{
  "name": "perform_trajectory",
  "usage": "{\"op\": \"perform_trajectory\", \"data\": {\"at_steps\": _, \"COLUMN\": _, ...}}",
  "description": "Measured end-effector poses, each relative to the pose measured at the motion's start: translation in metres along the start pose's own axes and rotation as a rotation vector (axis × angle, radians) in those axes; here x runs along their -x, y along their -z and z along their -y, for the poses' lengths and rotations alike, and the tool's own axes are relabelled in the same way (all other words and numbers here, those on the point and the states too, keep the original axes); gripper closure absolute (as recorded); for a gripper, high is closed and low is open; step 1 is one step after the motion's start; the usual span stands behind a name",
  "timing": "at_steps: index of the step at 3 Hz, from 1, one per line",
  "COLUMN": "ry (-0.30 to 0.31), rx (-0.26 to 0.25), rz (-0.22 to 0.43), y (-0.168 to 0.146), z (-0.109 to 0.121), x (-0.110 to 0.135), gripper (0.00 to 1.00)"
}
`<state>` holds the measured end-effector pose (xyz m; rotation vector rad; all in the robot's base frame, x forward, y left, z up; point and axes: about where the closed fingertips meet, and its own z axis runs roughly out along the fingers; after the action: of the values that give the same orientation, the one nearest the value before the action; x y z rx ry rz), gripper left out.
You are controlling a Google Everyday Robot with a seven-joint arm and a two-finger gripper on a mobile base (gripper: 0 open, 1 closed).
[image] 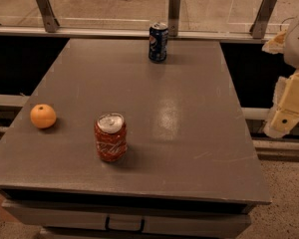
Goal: Pick coke can
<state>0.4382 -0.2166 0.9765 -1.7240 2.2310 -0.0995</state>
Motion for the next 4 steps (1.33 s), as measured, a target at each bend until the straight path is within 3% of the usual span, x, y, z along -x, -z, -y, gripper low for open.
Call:
{"op": "perform_trajectory", "data": {"at_steps": 1, "ry": 0.0, "rx": 0.0, "rz": 0.0, "y": 0.0, "z": 0.0, "x": 0.0, "gripper": 0.0}}
{"op": "perform_trajectory", "data": {"at_steps": 2, "ry": -0.014, "rx": 0.041, "rz": 0.082, "y": -0.014, "z": -0.005, "x": 0.02, "gripper": 0.0}}
{"op": "perform_trajectory", "data": {"at_steps": 4, "ry": 0.014, "rx": 0.237, "rz": 0.457, "y": -0.072, "z": -0.04, "x": 0.148, "gripper": 0.0}}
